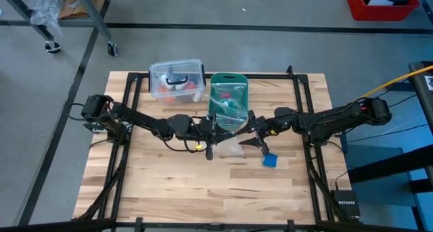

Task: Roll bandage
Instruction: Open the transparent zip bag

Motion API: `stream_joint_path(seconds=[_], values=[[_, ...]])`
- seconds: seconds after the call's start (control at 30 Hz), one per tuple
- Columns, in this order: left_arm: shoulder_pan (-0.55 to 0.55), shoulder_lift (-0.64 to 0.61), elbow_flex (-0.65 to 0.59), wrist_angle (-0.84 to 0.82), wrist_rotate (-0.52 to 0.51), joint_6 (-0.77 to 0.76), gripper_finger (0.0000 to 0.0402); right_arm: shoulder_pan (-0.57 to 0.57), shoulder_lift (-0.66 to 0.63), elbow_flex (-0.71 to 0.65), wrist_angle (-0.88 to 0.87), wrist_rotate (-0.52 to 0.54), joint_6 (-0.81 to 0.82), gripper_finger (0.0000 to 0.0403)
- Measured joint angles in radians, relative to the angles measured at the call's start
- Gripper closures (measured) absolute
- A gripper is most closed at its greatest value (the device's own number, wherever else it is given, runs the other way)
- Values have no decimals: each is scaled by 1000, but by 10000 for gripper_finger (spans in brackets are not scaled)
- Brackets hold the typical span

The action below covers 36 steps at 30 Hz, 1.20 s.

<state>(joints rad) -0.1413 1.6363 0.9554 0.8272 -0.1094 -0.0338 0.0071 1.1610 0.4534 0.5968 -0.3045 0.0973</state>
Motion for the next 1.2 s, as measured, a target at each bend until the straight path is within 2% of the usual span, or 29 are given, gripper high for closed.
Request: stream_joint_path(seconds=[0.3,0.43,0.73,1.2], values=[[-1,0,0,45,-2,16,401,0,0,0,-2,68,2,210],[0,0,0,109,-2,70,401,0,-1,1,-49,27,52,210],[4,0,0,104,-2,124,401,0,-1,1,-142,-66,126,210],[4,1,0,105,-2,148,401,-1,-1,1,-179,-12,134,210]])
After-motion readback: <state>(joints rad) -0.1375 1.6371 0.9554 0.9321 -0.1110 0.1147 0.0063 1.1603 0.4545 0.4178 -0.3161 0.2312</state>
